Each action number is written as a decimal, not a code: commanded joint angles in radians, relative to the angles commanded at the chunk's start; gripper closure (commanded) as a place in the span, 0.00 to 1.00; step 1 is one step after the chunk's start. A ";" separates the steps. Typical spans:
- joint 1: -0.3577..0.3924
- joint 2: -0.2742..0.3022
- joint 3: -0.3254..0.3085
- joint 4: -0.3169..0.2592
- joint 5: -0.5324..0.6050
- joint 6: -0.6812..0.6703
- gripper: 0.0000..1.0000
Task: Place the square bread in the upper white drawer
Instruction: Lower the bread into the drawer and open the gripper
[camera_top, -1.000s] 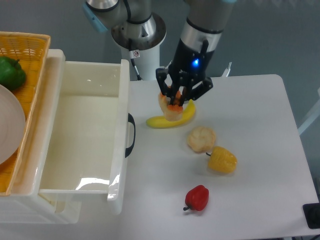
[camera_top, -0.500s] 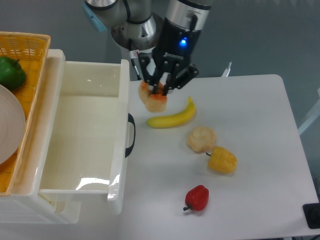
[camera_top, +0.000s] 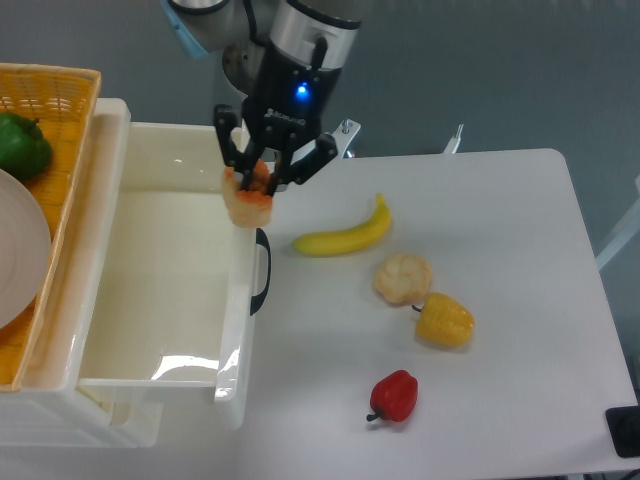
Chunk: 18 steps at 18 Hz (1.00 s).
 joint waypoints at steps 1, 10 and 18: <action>-0.008 -0.008 0.000 0.000 0.000 0.000 0.59; -0.078 -0.034 0.000 0.021 0.000 -0.002 0.55; -0.081 -0.038 -0.005 0.029 0.000 -0.006 0.46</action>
